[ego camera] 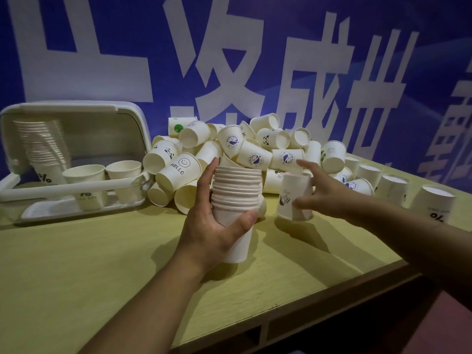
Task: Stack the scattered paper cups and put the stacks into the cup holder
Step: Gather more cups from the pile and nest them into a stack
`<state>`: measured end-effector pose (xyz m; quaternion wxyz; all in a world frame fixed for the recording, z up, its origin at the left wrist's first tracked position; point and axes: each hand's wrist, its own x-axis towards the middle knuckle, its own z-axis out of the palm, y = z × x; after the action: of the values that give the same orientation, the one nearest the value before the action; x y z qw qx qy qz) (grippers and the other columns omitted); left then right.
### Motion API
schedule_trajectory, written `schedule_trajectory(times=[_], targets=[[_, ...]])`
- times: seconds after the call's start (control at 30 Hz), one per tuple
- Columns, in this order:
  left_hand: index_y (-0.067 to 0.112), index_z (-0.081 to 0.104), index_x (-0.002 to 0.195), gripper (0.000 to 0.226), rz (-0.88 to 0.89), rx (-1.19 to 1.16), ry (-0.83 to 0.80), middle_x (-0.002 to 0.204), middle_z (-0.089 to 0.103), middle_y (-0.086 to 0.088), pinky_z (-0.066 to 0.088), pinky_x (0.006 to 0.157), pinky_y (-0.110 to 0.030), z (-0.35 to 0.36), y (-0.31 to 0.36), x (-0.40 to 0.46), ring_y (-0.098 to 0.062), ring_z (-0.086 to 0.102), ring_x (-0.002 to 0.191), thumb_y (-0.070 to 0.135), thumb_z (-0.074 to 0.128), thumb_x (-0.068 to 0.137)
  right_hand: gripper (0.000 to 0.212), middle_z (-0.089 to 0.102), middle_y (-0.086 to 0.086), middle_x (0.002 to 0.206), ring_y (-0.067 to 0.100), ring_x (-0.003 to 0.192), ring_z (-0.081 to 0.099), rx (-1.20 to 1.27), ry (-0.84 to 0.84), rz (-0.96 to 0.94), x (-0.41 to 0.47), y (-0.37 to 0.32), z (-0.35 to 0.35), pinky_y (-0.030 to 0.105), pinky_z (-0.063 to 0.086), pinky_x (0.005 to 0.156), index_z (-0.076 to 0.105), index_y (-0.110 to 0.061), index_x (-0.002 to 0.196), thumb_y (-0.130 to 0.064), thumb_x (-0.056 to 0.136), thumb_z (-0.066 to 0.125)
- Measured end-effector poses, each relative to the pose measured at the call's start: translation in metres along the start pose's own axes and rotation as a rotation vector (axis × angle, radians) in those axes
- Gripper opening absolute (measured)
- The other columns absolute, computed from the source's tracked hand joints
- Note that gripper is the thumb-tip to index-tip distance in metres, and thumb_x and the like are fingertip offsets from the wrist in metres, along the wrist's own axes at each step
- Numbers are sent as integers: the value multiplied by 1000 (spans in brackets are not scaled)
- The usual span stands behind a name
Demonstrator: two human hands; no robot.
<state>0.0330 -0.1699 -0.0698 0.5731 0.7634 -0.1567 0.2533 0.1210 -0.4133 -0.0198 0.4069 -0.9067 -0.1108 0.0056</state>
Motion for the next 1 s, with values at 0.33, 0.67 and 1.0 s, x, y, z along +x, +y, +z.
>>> schedule_trajectory(times=[0.33, 0.67, 1.0], targets=[[70, 16, 140, 102, -23, -9, -19, 117, 53, 43, 53, 85, -24, 2, 0, -1, 9, 61, 104, 65, 74, 57, 60, 50, 2, 143, 16, 118, 50, -114, 127, -47, -16, 12, -1, 33, 46, 87, 48, -27, 140, -44, 86, 69], [76, 22, 134, 99, -59, -29, -194, 121, 60, 26, 60, 79, -28, 4, 3, -3, -1, 66, 101, 58, 79, 56, 27, 52, -5, 116, 23, 102, 63, 523, 352, -305, -32, -34, 3, 44, 61, 82, 49, -32, 105, -22, 89, 68], [79, 17, 134, 103, -39, -29, -217, 128, 60, 21, 57, 80, -20, 4, 3, -4, -1, 65, 107, 53, 81, 57, 45, 53, 1, 114, 23, 100, 67, 492, 132, -458, -37, -63, 28, 40, 61, 78, 49, -39, 122, -22, 87, 71]])
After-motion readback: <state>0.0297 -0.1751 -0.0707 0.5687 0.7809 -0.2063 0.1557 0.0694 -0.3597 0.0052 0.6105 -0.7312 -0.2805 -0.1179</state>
